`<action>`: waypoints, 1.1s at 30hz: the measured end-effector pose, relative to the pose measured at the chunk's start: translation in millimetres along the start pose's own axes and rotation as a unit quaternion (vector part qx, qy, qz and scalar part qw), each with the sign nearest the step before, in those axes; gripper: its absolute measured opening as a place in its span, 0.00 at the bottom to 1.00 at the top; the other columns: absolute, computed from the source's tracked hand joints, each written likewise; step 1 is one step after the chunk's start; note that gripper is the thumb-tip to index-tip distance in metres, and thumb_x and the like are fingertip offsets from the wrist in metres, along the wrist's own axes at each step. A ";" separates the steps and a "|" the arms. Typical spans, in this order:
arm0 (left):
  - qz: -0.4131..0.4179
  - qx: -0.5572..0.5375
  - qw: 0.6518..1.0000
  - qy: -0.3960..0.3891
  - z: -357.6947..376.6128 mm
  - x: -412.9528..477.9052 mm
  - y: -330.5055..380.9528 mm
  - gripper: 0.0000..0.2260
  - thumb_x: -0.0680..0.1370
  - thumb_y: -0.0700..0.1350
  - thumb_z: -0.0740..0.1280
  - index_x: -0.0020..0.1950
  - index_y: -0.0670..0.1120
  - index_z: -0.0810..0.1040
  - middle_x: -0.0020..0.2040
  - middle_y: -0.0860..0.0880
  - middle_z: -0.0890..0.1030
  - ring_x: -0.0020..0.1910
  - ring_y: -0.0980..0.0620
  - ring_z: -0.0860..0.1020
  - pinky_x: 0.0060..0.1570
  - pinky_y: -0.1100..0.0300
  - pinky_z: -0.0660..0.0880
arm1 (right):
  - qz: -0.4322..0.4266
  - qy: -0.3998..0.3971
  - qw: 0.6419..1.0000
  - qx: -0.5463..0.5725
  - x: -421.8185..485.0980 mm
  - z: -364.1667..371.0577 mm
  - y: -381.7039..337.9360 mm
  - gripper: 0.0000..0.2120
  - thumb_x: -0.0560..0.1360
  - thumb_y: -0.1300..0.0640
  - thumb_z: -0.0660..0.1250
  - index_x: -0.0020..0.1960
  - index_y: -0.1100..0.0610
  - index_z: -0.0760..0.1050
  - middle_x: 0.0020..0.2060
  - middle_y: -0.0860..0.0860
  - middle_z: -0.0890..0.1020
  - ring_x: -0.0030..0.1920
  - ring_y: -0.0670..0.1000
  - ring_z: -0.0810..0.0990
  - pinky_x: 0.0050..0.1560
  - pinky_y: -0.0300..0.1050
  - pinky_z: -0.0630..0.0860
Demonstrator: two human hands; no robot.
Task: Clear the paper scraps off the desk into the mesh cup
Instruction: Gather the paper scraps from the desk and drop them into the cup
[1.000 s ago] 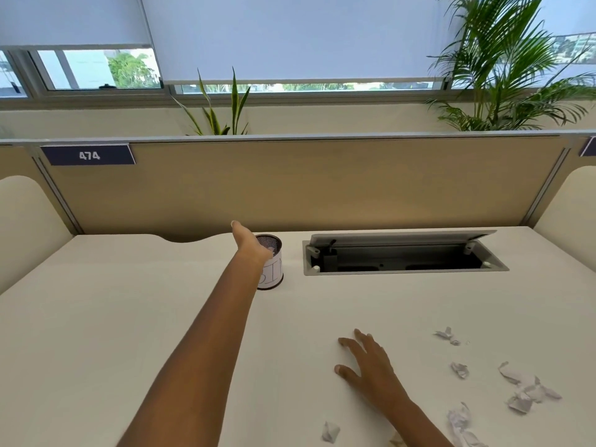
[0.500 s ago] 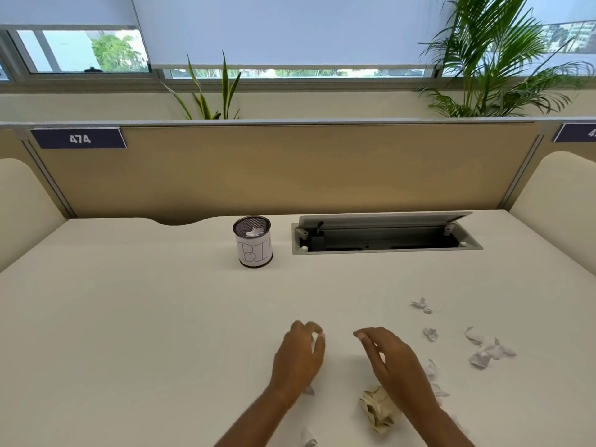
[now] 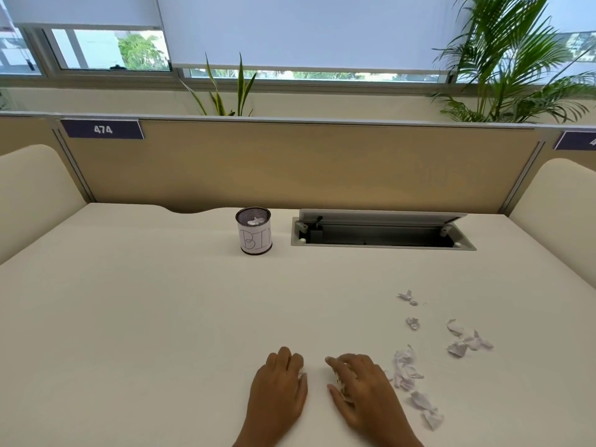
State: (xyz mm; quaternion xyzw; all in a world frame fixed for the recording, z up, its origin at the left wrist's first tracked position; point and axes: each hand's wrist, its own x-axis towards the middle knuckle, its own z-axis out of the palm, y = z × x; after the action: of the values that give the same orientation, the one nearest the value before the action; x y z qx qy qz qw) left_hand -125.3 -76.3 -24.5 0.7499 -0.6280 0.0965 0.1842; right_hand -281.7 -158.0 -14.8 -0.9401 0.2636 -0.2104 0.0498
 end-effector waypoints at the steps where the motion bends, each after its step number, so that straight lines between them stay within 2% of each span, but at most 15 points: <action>1: -0.009 0.010 1.000 0.005 1.1 2.7 0.2 0.07 0.66 0.49 0.66 0.31 0.47 0.79 0.29 0.52 0.78 0.24 0.56 0.76 0.19 0.69 0.70 | 0.011 0.003 1.000 0.010 1.8 1.6 0.9 0.19 0.60 0.52 0.77 0.49 0.51 0.80 0.38 0.46 0.83 0.37 0.46 0.81 0.31 0.32 0.75; 4: -0.027 0.048 0.998 0.040 5.1 9.8 1.5 0.14 0.71 0.48 0.62 0.27 0.46 0.78 0.25 0.51 0.76 0.19 0.56 0.73 0.14 0.68 0.67 | 0.066 0.010 0.995 0.080 6.3 3.5 2.0 0.15 0.64 0.59 0.75 0.51 0.54 0.79 0.41 0.49 0.82 0.42 0.46 0.78 0.39 0.32 0.73; 7: -0.038 0.062 0.997 0.034 4.8 14.6 1.1 0.14 0.63 0.47 0.79 0.25 0.45 0.77 0.23 0.50 0.75 0.16 0.56 0.71 0.12 0.68 0.64 | 0.153 0.029 0.970 0.185 14.0 3.3 1.4 0.11 0.73 0.58 0.67 0.55 0.53 0.75 0.46 0.48 0.80 0.47 0.47 0.77 0.46 0.30 0.69; 9: -0.072 0.045 0.996 0.005 5.2 16.7 1.1 0.15 0.58 0.47 0.82 0.25 0.45 0.76 0.23 0.50 0.76 0.15 0.54 0.71 0.12 0.68 0.63 | 0.202 0.050 0.945 0.254 20.4 0.8 -0.5 0.09 0.74 0.57 0.65 0.55 0.51 0.74 0.43 0.45 0.80 0.43 0.42 0.77 0.44 0.30 0.70; 13: -0.228 -0.152 0.962 0.002 2.7 28.4 1.5 0.18 0.78 0.45 0.67 0.29 0.51 0.67 0.29 0.50 0.72 0.27 0.51 0.74 0.29 0.58 0.73 | 0.296 0.055 0.868 0.394 35.1 -1.2 -2.9 0.10 0.76 0.56 0.64 0.56 0.50 0.72 0.35 0.46 0.79 0.33 0.44 0.78 0.34 0.41 0.80; 17: -0.392 -0.476 0.787 0.020 -3.5 45.1 7.8 0.20 0.82 0.48 0.56 0.29 0.47 0.68 0.25 0.52 0.68 0.23 0.56 0.66 0.23 0.67 0.62 | 0.354 0.087 0.792 0.489 55.8 -2.1 -14.0 0.12 0.77 0.54 0.62 0.59 0.51 0.69 0.45 0.55 0.80 0.44 0.54 0.82 0.30 0.36 0.79; 20: -0.507 -0.638 0.579 -0.024 -7.4 51.6 18.5 0.19 0.82 0.50 0.55 0.34 0.46 0.72 0.21 0.51 0.70 0.17 0.58 0.66 0.18 0.69 0.61 | 0.319 0.112 0.811 0.478 70.8 -2.1 -26.6 0.11 0.77 0.55 0.61 0.59 0.50 0.68 0.42 0.49 0.80 0.42 0.46 0.81 0.38 0.38 0.81; 22: -0.524 -0.732 0.432 -0.050 -10.8 56.3 19.2 0.18 0.83 0.49 0.55 0.38 0.44 0.75 0.20 0.50 0.75 0.22 0.55 0.72 0.23 0.65 0.69 | 0.290 0.127 0.830 0.459 80.2 -1.7 -36.3 0.11 0.77 0.56 0.62 0.59 0.50 0.68 0.40 0.49 0.81 0.42 0.46 0.80 0.41 0.32 0.77; 24: -0.481 -0.811 0.328 -0.059 -13.7 62.2 20.0 0.18 0.83 0.50 0.53 0.43 0.43 0.78 0.27 0.47 0.82 0.34 0.51 0.78 0.34 0.61 0.75 | 0.265 0.131 0.850 0.436 88.7 -1.0 -45.6 0.12 0.77 0.57 0.62 0.60 0.49 0.68 0.45 0.51 0.80 0.45 0.46 0.79 0.41 0.25 0.73; 26: -0.436 -0.849 0.295 -0.048 -16.5 69.5 22.1 0.18 0.83 0.50 0.50 0.46 0.48 0.77 0.37 0.52 0.83 0.40 0.57 0.79 0.47 0.63 0.75 | 0.241 0.111 0.878 0.399 95.5 2.0 -52.7 0.14 0.77 0.56 0.61 0.62 0.49 0.67 0.53 0.50 0.77 0.53 0.45 0.76 0.49 0.24 0.71; 27: -0.424 -0.851 0.308 -0.036 -20.1 74.0 23.8 0.18 0.83 0.50 0.47 0.46 0.51 0.76 0.40 0.55 0.80 0.40 0.62 0.80 0.54 0.65 0.73 | 0.229 0.091 0.893 0.377 98.4 4.5 -55.0 0.14 0.78 0.55 0.60 0.63 0.50 0.67 0.57 0.49 0.76 0.57 0.46 0.74 0.56 0.28 0.69; 28: -0.419 -0.848 0.325 -0.023 -19.8 77.1 22.9 0.18 0.83 0.50 0.47 0.46 0.51 0.75 0.43 0.55 0.79 0.42 0.64 0.80 0.62 0.63 0.68 | 0.220 0.068 0.906 0.356 100.8 7.2 -56.7 0.15 0.79 0.53 0.58 0.65 0.50 0.66 0.61 0.48 0.74 0.63 0.47 0.71 0.64 0.35 0.66; 29: -0.408 -0.862 0.301 -0.015 -20.5 78.8 20.9 0.19 0.83 0.50 0.47 0.47 0.47 0.76 0.45 0.51 0.80 0.47 0.60 0.79 0.67 0.58 0.64 | 0.216 0.049 0.915 0.338 103.0 9.7 -57.7 0.16 0.79 0.52 0.57 0.66 0.50 0.65 0.64 0.47 0.72 0.68 0.47 0.66 0.72 0.44 0.60; 31: -0.404 -0.880 0.247 -0.021 -19.9 82.0 10.8 0.20 0.82 0.51 0.51 0.51 0.40 0.78 0.48 0.43 0.82 0.55 0.48 0.77 0.68 0.49 0.64 | 0.205 0.047 0.927 0.310 108.3 12.0 -56.9 0.18 0.79 0.48 0.54 0.68 0.48 0.63 0.68 0.42 0.67 0.73 0.42 0.54 0.76 0.53 0.45; 33: -0.428 -0.875 0.221 -0.044 -14.5 87.9 -6.9 0.20 0.81 0.51 0.54 0.47 0.38 0.78 0.39 0.39 0.84 0.48 0.43 0.79 0.53 0.50 0.75 | 0.190 0.082 0.936 0.285 113.3 12.0 -51.8 0.20 0.77 0.46 0.52 0.68 0.46 0.62 0.67 0.39 0.63 0.71 0.38 0.50 0.74 0.49 0.39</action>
State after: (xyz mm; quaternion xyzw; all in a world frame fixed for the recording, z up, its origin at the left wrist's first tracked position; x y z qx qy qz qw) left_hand -100.4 -149.2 20.7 0.2780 0.0899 -0.6398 0.7109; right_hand -164.5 -172.4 26.7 -0.7984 0.3692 -0.3395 0.3330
